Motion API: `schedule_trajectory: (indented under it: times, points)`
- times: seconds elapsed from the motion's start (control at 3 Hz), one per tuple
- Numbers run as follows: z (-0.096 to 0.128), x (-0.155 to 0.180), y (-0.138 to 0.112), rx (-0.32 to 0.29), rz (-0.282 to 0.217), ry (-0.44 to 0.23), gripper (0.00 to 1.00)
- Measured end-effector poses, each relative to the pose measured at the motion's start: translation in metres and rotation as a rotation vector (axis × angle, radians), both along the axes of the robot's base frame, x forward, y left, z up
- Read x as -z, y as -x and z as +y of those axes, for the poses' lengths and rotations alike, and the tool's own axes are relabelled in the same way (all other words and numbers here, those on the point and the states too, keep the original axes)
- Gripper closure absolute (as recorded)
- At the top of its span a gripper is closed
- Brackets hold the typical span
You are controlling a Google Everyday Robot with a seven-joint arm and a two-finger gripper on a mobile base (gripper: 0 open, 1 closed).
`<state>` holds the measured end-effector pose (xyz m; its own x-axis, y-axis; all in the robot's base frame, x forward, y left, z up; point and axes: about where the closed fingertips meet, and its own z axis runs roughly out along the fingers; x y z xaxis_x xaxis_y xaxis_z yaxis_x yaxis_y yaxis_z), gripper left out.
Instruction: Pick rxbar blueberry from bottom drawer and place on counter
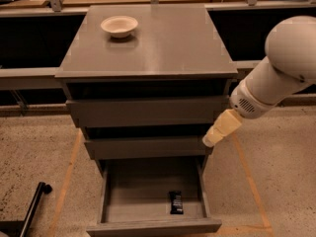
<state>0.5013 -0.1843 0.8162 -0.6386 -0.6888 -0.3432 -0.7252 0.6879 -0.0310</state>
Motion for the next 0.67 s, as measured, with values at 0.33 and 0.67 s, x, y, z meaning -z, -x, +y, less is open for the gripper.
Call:
schedule_trajectory:
  times: [0.33,0.67]
  points:
    - [0.011,0.033,-0.020,0.043,0.016,-0.036,0.00]
    - [0.022,0.072,-0.036,0.093,0.038,-0.069,0.00]
